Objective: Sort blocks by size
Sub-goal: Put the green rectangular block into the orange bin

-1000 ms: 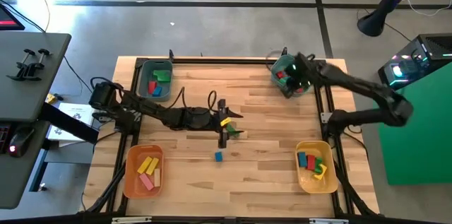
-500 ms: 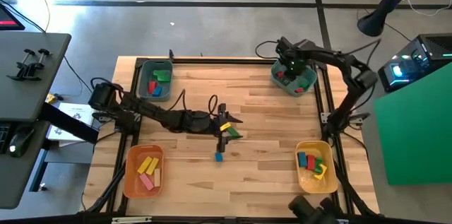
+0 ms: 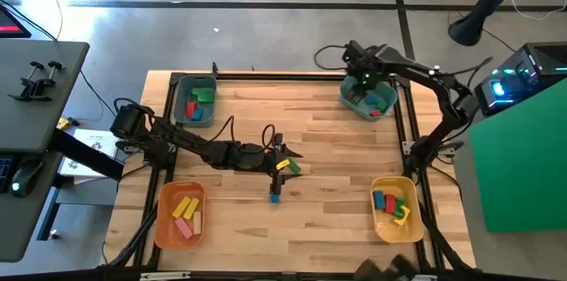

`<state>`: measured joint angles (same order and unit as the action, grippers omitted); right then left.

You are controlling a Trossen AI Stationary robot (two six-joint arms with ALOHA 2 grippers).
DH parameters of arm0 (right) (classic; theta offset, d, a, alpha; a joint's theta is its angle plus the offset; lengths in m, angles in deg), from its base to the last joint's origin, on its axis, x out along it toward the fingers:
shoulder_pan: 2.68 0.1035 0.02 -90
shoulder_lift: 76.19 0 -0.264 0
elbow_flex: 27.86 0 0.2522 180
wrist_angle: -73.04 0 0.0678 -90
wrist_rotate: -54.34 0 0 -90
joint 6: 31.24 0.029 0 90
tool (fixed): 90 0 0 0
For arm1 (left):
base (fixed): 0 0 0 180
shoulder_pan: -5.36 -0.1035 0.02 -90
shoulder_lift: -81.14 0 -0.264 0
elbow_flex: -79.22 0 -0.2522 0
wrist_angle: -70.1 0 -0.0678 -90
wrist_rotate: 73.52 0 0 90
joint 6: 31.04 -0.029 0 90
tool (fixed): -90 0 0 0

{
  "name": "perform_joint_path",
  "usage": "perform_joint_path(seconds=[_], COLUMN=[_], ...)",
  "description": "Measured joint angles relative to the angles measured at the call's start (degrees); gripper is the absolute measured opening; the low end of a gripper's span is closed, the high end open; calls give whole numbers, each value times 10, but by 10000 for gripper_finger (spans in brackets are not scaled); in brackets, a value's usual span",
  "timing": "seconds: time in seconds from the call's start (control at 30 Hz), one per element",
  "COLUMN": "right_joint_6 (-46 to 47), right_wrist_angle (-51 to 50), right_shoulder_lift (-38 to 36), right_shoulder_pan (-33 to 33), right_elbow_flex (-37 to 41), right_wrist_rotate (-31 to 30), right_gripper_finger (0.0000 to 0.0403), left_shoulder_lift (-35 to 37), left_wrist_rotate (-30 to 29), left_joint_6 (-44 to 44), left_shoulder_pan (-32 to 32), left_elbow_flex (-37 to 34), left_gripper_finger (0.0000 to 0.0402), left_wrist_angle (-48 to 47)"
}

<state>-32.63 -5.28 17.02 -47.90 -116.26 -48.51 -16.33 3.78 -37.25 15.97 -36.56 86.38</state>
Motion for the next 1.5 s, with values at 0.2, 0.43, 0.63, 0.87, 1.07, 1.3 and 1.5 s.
perform_joint_path(seconds=[0.2, 0.43, 0.63, 0.87, 1.07, 1.3, 1.5], right_joint_6=[5, 40, 52, 71, 71, 25, -4], right_wrist_angle=[133, 242, 240, 243, 245, 245, 259], right_shoulder_lift=[17, 101, 137, 137, 137, 100, 18], right_shoulder_pan=[87, 87, 46, -10, -44, -28, 71], right_elbow_flex=[31, 36, 31, 31, 31, 31, 41], right_wrist_rotate=[135, 120, 51, -22, -21, -18, -17], right_gripper_finger=[156, 106, 82, 78, 78, 78, 78], left_shoulder_lift=[0, 0, 0, 0, 0, 0, 0], left_wrist_rotate=[-20, -20, -20, -20, -20, -21, -79], left_joint_6=[0, 1, 1, 1, 0, 0, 2], left_shoulder_pan=[0, 2, 3, 3, 3, 3, 13], left_elbow_flex=[0, 0, 0, 0, 0, 0, 0], left_gripper_finger=[252, 252, 252, 252, 252, 252, 252], left_wrist_angle=[0, -2, -2, -3, -8, -15, -32])
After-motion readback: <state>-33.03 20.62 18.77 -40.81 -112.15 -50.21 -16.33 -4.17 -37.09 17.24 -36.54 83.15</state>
